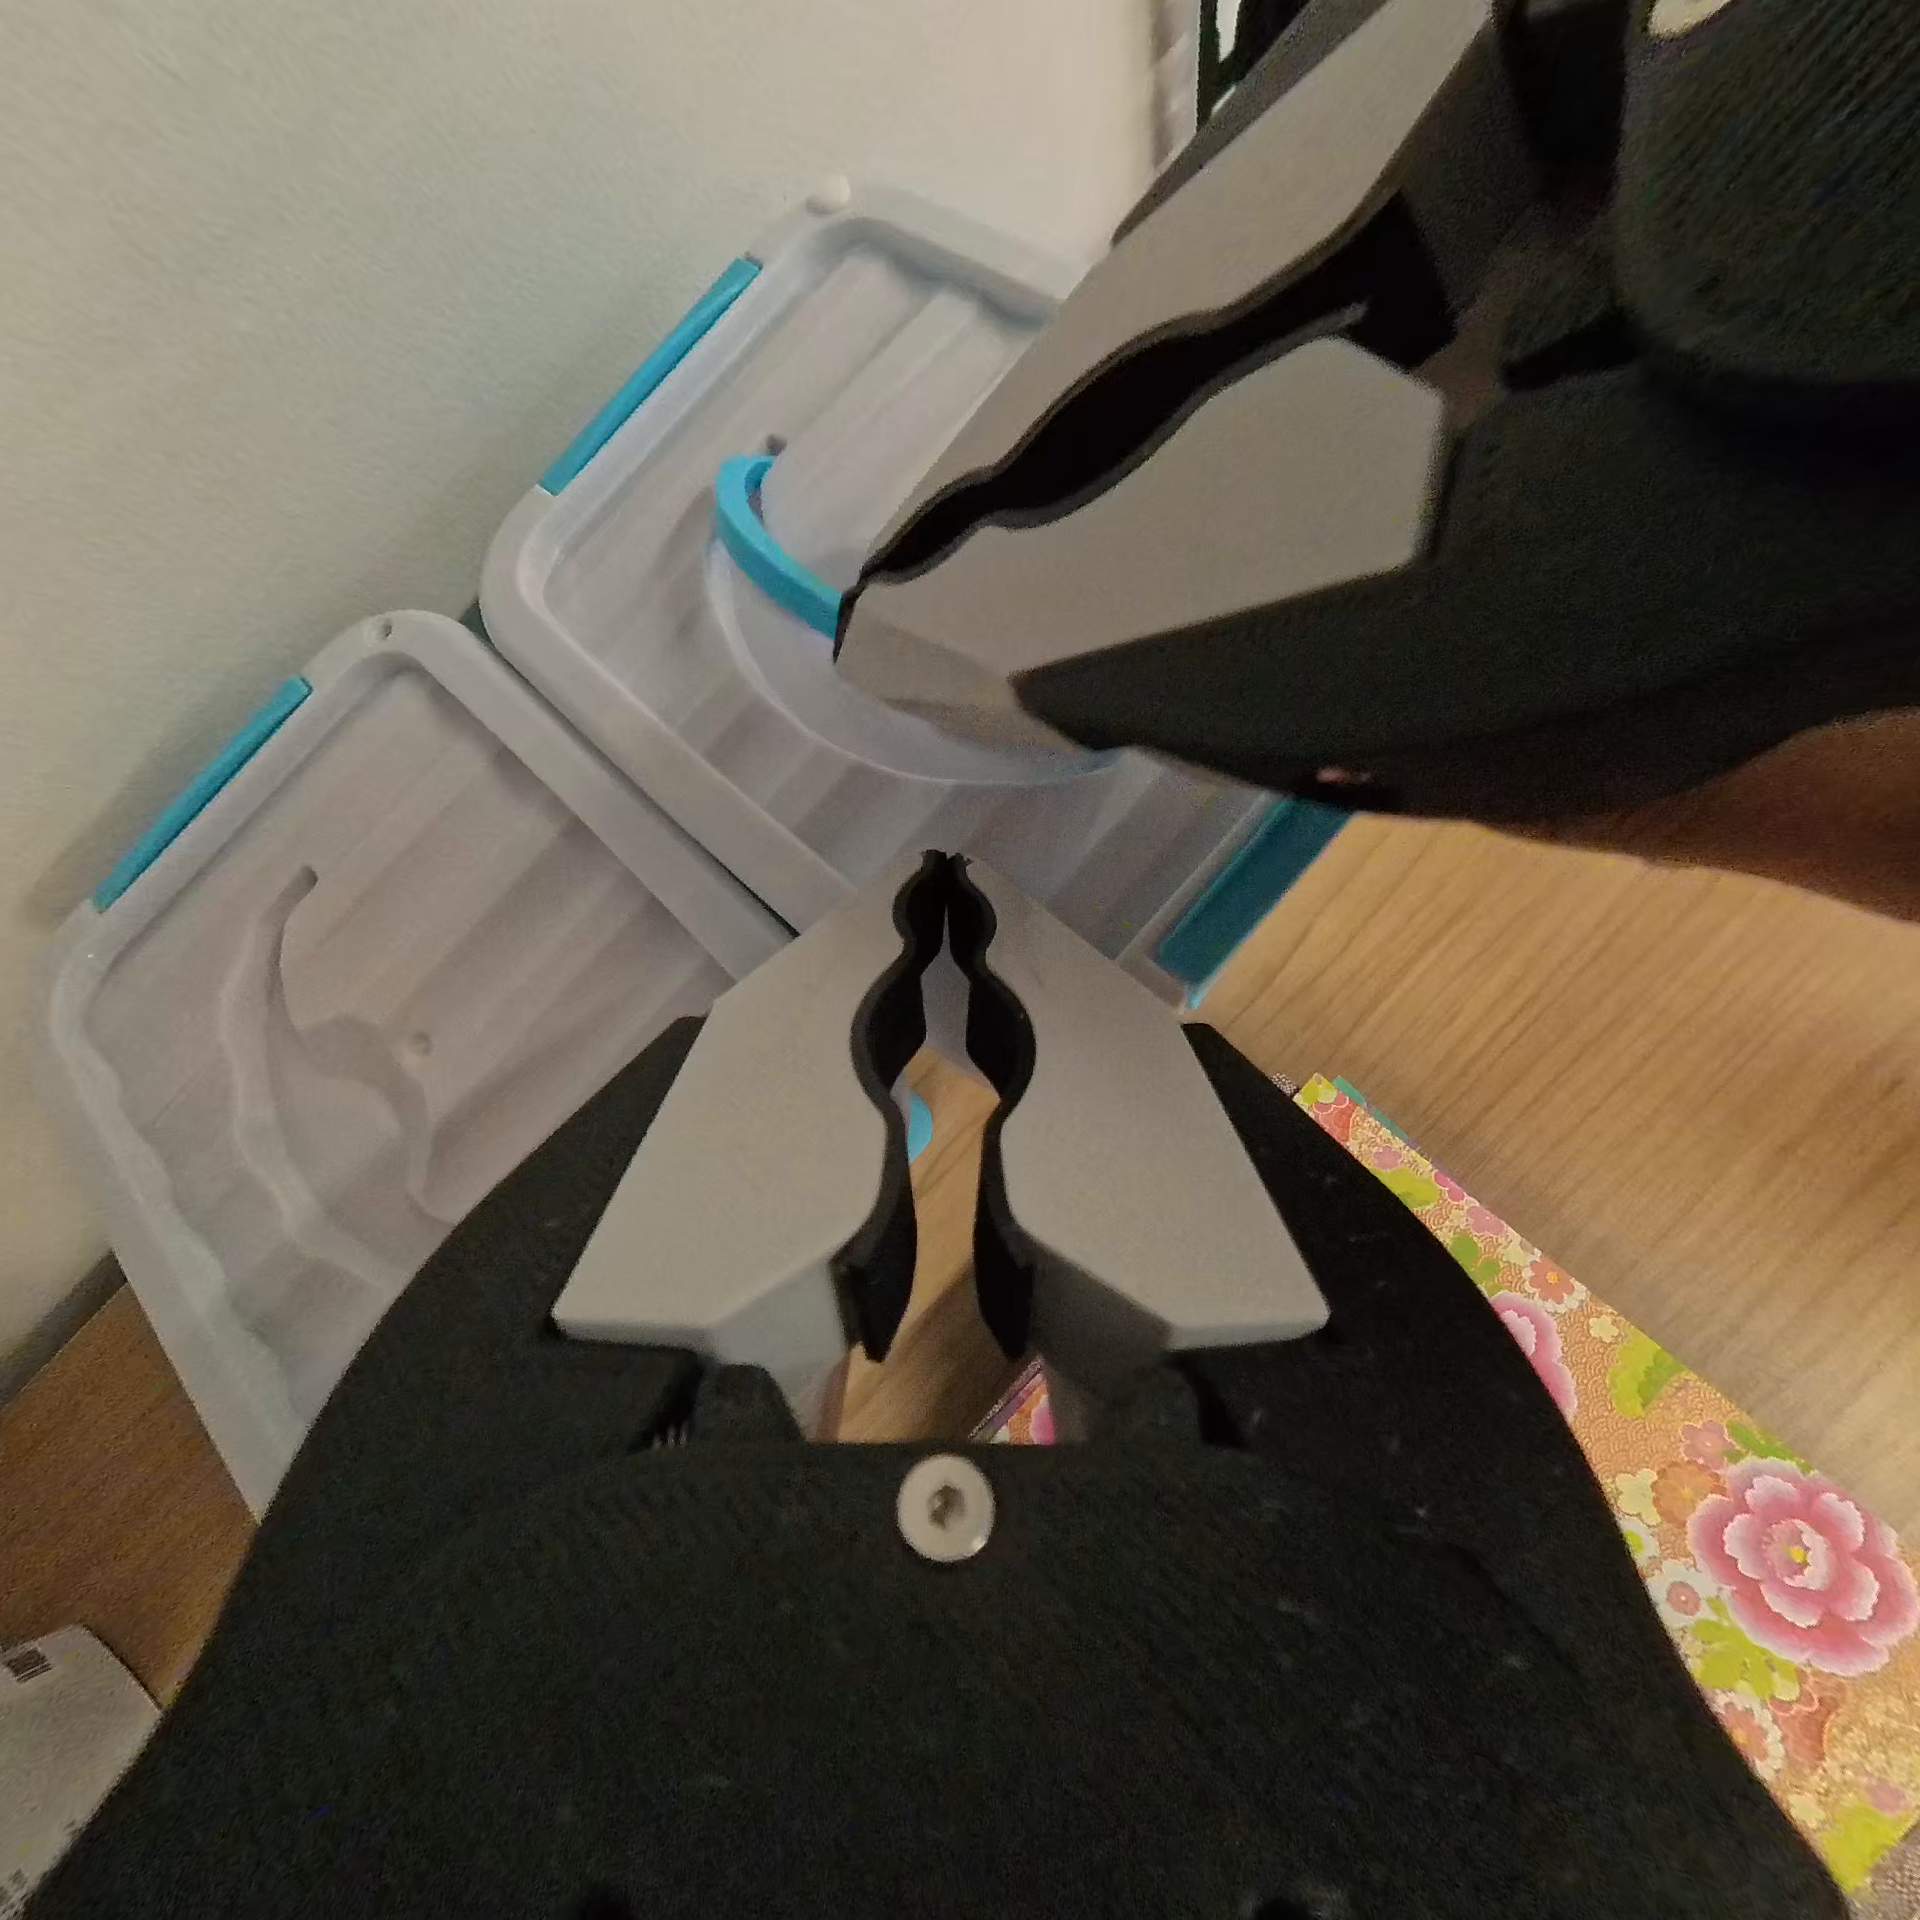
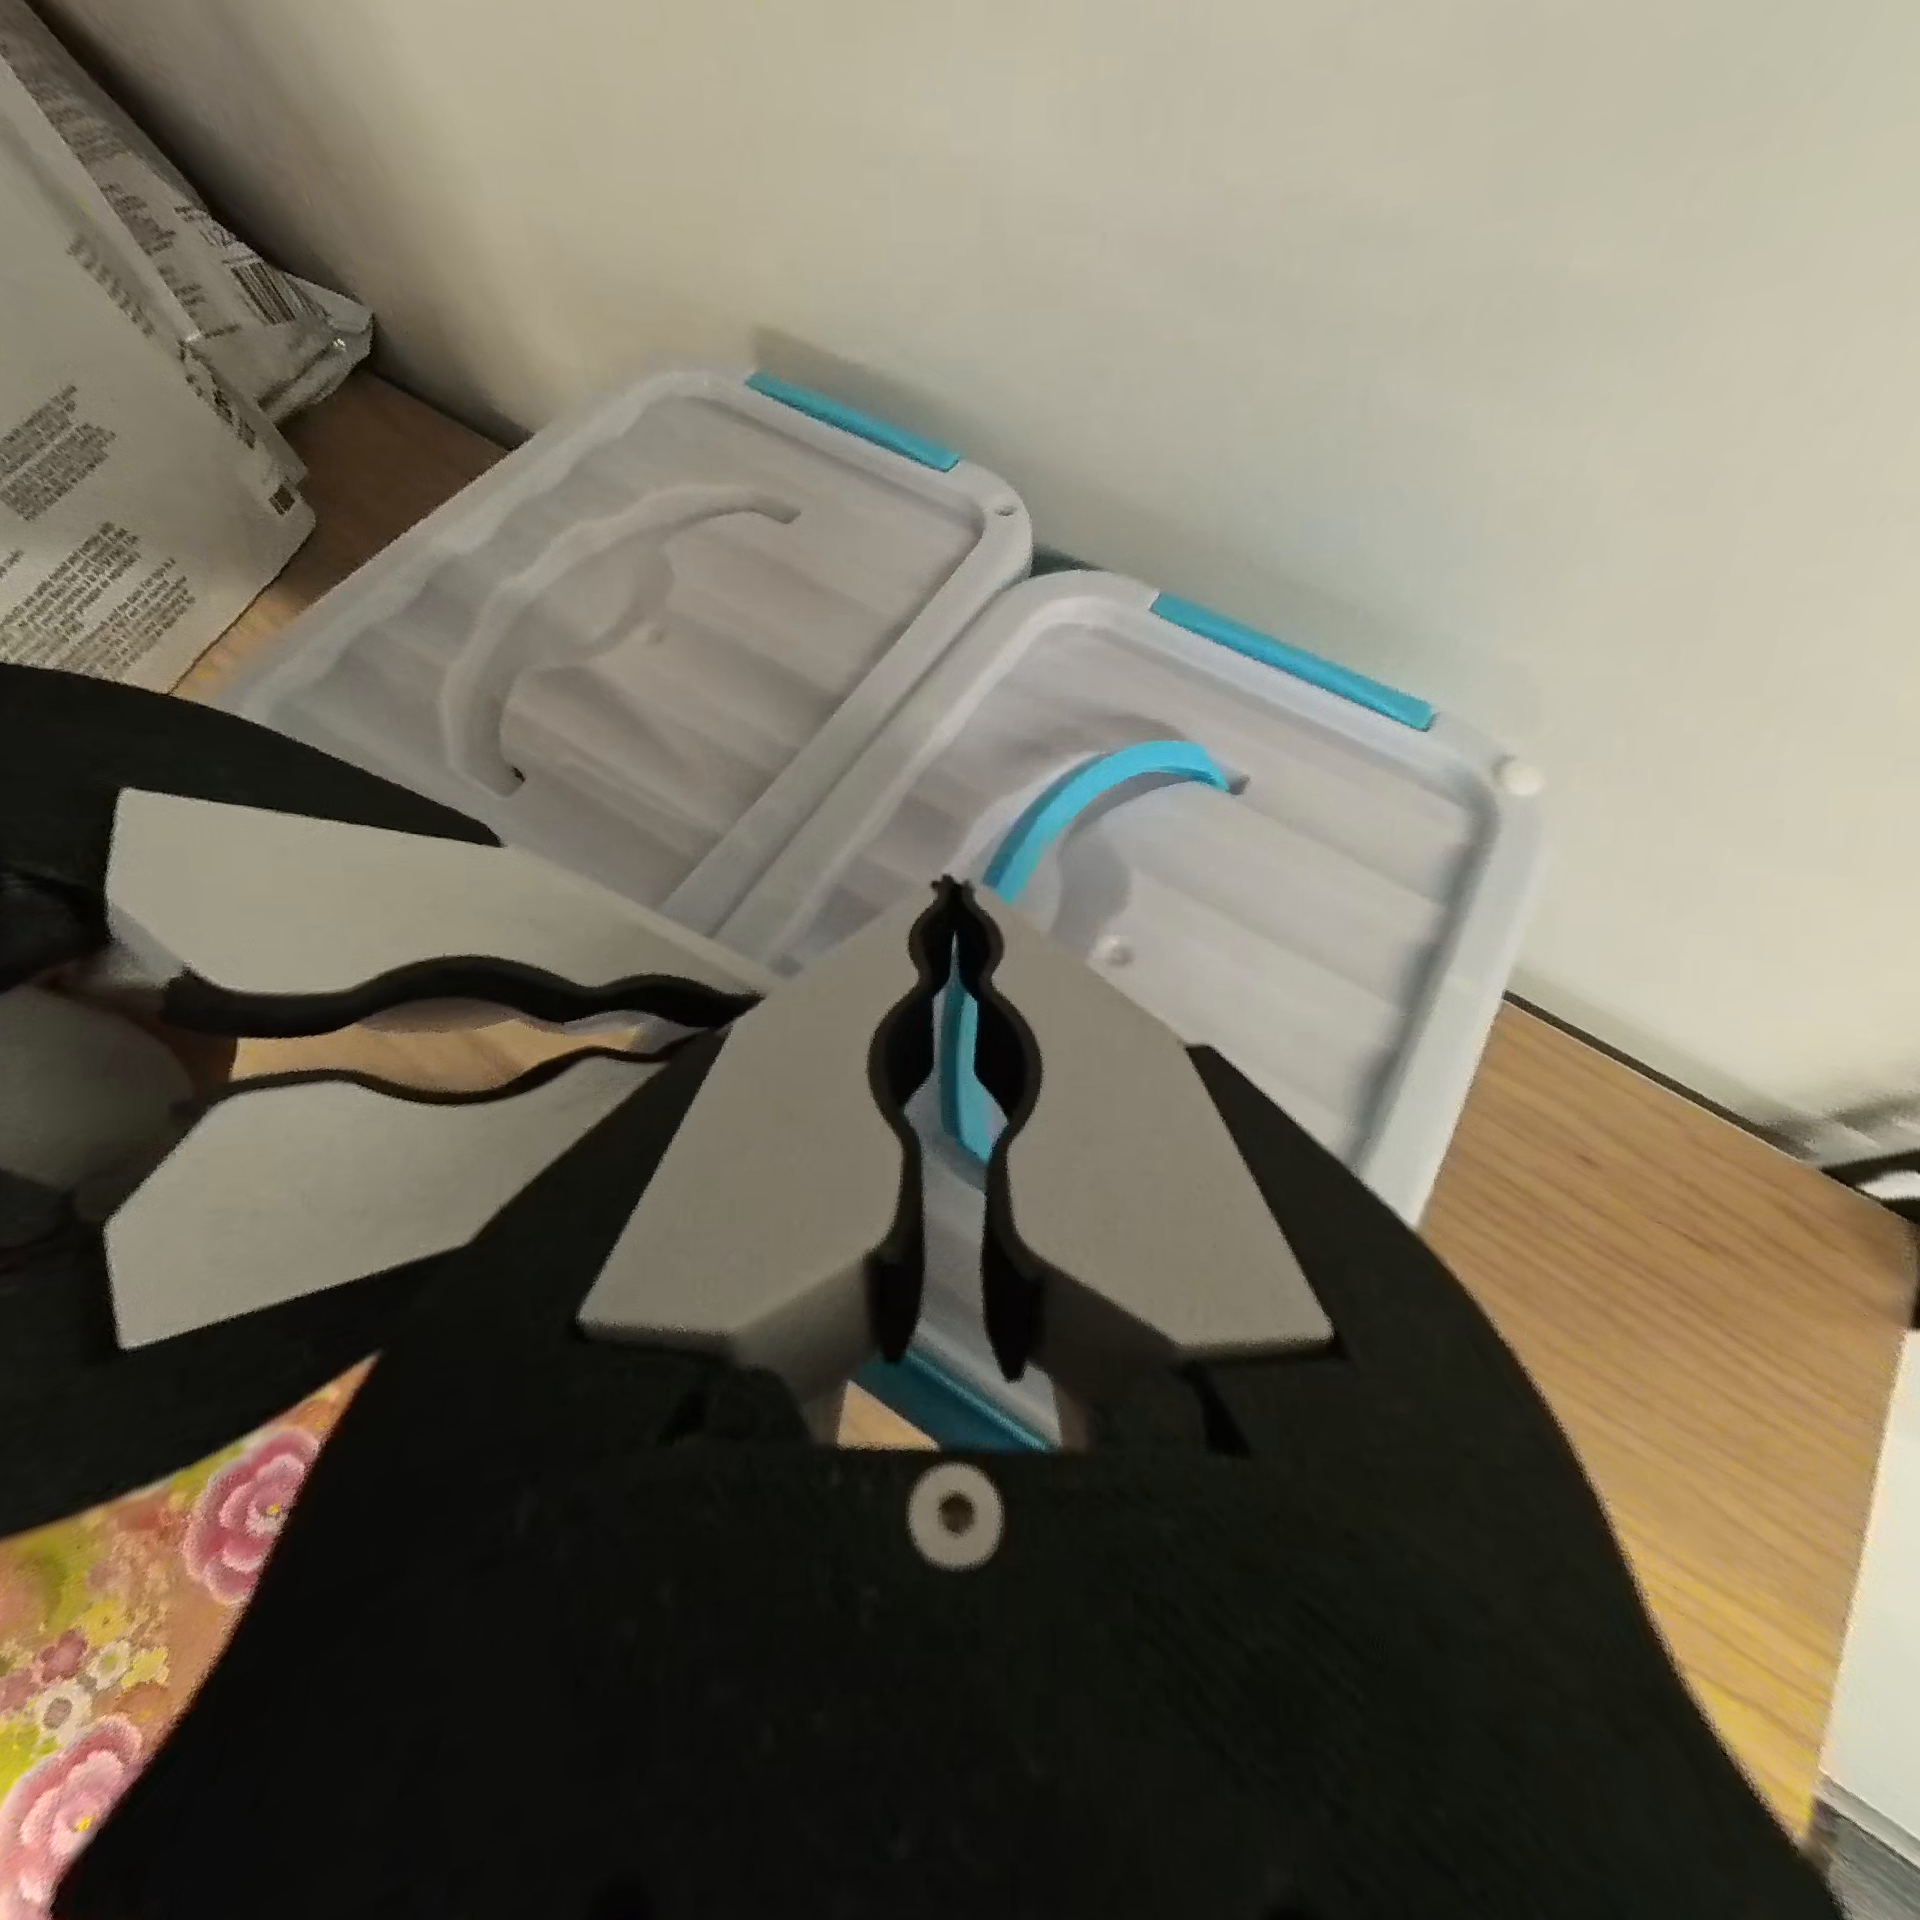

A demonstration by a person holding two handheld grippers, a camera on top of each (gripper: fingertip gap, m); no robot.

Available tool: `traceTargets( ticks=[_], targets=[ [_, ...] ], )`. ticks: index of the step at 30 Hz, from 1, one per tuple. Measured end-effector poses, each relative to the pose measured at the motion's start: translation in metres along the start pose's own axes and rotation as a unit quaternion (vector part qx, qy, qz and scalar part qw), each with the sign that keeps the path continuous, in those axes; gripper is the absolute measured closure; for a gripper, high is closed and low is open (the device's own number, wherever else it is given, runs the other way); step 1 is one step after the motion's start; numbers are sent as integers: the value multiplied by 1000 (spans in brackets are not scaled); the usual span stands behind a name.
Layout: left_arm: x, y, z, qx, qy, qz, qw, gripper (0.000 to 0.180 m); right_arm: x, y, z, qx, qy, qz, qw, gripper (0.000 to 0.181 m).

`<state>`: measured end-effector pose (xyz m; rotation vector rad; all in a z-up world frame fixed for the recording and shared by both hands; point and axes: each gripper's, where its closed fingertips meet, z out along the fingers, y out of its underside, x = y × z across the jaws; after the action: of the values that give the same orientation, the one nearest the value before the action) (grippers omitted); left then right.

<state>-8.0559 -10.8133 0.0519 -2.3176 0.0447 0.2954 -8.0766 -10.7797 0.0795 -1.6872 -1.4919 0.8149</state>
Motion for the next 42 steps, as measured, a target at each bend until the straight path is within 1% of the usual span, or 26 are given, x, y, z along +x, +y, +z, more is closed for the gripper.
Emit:
traceTargets(
  ticks=[2,5,6,9,12,14,17,19,22,24,29,32,35,39,42],
  targets=[
    [0,0,0,0,1,-1,1000,179,7,-3,-6,6,3,11,1000,181],
    [0,0,0,0,1,0,1000,179,29,-3,-16,10,34,23,999,181],
    [0,0,0,0,0,0,1000,179,31,-2,-17,10,28,29,999,177],
    [0,0,0,0,0,1,1000,179,32,-2,-19,15,-2,58,998,154],
    [0,0,0,0,1,1,1000,179,34,-5,-22,28,-7,66,997,151],
    [0,0,0,0,1,1,1000,179,27,-3,-17,21,-23,75,997,153],
    [0,0,0,0,1,1,1000,179,19,6,-4,-1,-8,53,999,170],
    [0,0,0,1,1,2,1000,179,7,8,5,-8,-5,27,1000,172],
    [0,0,0,1,2,1,1000,179,2,10,13,-22,39,-32,998,172],
    [0,0,0,1,3,0,1000,179,3,10,12,-26,51,-48,997,172],
    [0,0,0,2,3,2,1000,179,18,4,-2,-9,33,1,999,171],
    [0,0,0,1,3,2,1000,179,38,6,-12,-15,46,22,999,171],
    [0,0,0,1,4,2,1000,179,43,9,-12,-9,31,50,998,171],
    [0,0,0,2,4,4,1000,179,27,-1,-8,8,26,24,999,172],
    [0,0,0,3,6,2,1000,179,-1,-2,2,6,-9,10,1000,171]
  ],
)
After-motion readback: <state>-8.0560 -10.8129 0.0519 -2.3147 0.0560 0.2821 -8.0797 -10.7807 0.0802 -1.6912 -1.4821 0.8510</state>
